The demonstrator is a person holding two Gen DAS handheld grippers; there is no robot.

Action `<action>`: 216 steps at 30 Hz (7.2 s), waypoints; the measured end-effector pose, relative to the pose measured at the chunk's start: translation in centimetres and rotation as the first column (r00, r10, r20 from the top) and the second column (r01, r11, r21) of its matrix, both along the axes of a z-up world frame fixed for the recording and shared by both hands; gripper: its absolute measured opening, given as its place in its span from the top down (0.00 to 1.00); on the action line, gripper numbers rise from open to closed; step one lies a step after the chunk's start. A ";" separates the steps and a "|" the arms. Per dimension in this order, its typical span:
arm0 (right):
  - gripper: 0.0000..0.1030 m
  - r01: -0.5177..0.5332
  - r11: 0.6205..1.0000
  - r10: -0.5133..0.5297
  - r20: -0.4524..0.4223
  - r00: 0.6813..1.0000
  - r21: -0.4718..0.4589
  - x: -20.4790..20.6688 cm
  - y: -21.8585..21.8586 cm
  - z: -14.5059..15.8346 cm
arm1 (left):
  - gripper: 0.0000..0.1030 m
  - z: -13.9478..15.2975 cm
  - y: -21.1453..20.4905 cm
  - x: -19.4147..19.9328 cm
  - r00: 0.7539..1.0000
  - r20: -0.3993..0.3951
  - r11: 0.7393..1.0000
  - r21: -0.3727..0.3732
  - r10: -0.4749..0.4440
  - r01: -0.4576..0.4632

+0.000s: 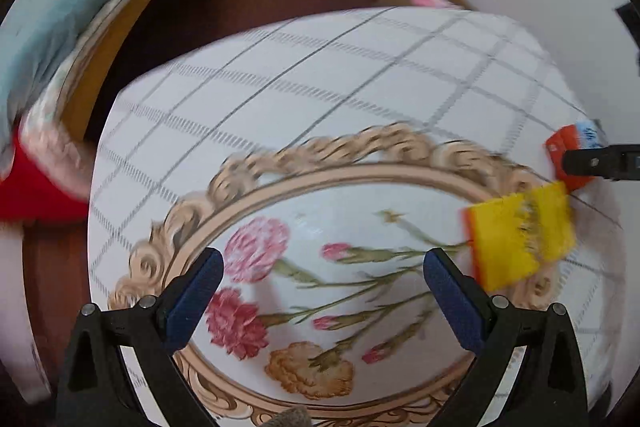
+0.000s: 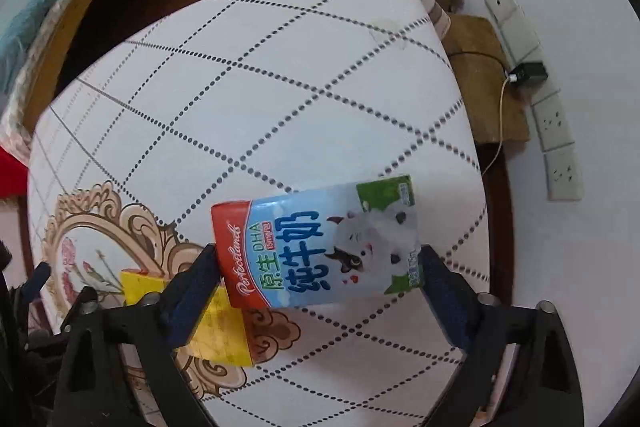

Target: Collect trash

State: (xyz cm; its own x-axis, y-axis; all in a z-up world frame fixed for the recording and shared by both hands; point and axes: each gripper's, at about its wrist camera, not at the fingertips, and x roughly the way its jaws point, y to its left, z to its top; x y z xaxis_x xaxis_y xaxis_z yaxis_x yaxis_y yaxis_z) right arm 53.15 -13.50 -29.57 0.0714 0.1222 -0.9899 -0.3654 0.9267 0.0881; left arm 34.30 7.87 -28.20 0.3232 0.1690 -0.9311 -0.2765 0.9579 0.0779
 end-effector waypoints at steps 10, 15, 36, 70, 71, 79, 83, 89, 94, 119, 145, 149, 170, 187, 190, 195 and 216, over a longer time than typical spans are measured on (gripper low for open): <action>0.07 0.082 0.996 -0.082 -0.009 0.997 0.018 -3.8 -6.1 1.4 | 0.02 -0.5 -11.0 4.4 0.806 -0.066 0.808 -0.006 -0.588 0.589; 0.07 0.097 0.995 -0.097 -0.012 0.995 0.013 -3.8 -6.5 1.0 | 0.18 -2.4 -12.8 6.0 0.760 -0.119 0.769 -0.072 -0.639 0.635; 0.00 -0.036 0.998 0.039 -0.079 0.996 0.042 -6.4 -2.0 0.0 | 0.35 -2.2 -5.7 -0.4 0.988 -0.098 0.984 -0.147 -0.117 0.102; 0.08 -0.416 0.859 0.377 0.179 0.909 0.300 -32.9 19.9 16.5 | 0.47 16.8 14.7 -31.6 0.876 0.239 0.903 -0.007 0.419 -0.430; 0.08 -0.439 0.843 0.407 0.167 0.898 0.311 -34.4 21.7 16.1 | 0.47 16.5 15.9 -32.9 0.863 0.237 0.890 -0.015 0.447 -0.457; 0.08 -0.588 0.766 0.591 0.077 0.803 0.259 -42.9 34.5 8.6 | 0.47 9.5 25.4 -40.7 0.754 0.142 0.767 -0.137 0.642 -0.627; 0.08 -0.626 0.754 0.636 0.014 0.771 0.200 -44.9 39.4 3.3 | 0.47 4.4 29.4 -42.4 0.711 0.065 0.703 -0.236 0.700 -0.671; 0.08 -0.666 0.734 0.675 -0.043 0.736 0.134 -46.5 44.5 -2.8 | 0.47 -0.8 32.4 -43.2 0.700 -0.019 0.663 -0.305 0.714 -0.684; 0.08 -0.692 0.715 0.699 -0.077 0.711 0.095 -47.1 47.3 -6.4 | 0.46 -2.8 33.7 -43.7 0.694 -0.060 0.644 -0.321 0.718 -0.694; 0.00 -0.725 0.679 0.733 -0.051 0.678 0.119 -49.0 45.7 -2.7 | 0.03 2.3 30.1 -50.4 0.540 -0.008 0.533 -0.156 0.842 -0.832; 0.00 -0.745 0.535 0.777 0.113 0.619 0.397 -52.9 31.2 21.9 | 0.03 21.3 17.4 -53.8 0.620 0.246 0.666 -0.221 0.745 -0.713; 0.00 -0.750 0.502 0.793 0.117 0.598 0.431 -53.4 29.8 24.9 | 0.03 23.2 16.2 -54.1 0.619 0.273 0.677 -0.271 0.736 -0.685; 0.00 -0.777 0.437 0.829 0.133 0.544 0.453 -54.7 28.7 29.3 | 0.03 26.8 14.4 -56.9 0.586 0.322 0.666 -0.276 0.743 -0.693; 0.00 -0.789 0.442 0.834 0.130 0.537 0.426 -54.8 29.3 28.6 | 0.00 25.9 14.7 -57.4 0.575 0.306 0.648 -0.272 0.759 -0.711; 0.00 -0.789 0.443 0.836 0.123 0.535 0.425 -54.8 29.3 28.4 | 0.00 25.6 14.7 -57.4 0.575 0.301 0.647 -0.276 0.761 -0.711; 0.00 -0.788 0.446 0.835 0.118 0.537 0.425 -54.7 29.5 28.3 | 0.00 25.2 14.7 -57.4 0.581 0.289 0.648 -0.287 0.761 -0.706; 0.00 -0.802 0.425 0.857 0.099 0.506 0.421 -55.3 29.6 27.7 | 0.00 25.2 14.3 -57.4 0.585 0.287 0.650 -0.292 0.759 -0.701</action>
State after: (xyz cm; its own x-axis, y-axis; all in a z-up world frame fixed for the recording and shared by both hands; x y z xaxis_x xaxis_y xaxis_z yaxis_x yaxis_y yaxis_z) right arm -2.11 16.05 -1.84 -0.3773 0.4020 -0.8343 -0.8996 0.0548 0.4333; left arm -23.11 22.16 -2.97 0.4503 0.3839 -0.8061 -0.8652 0.4108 -0.2876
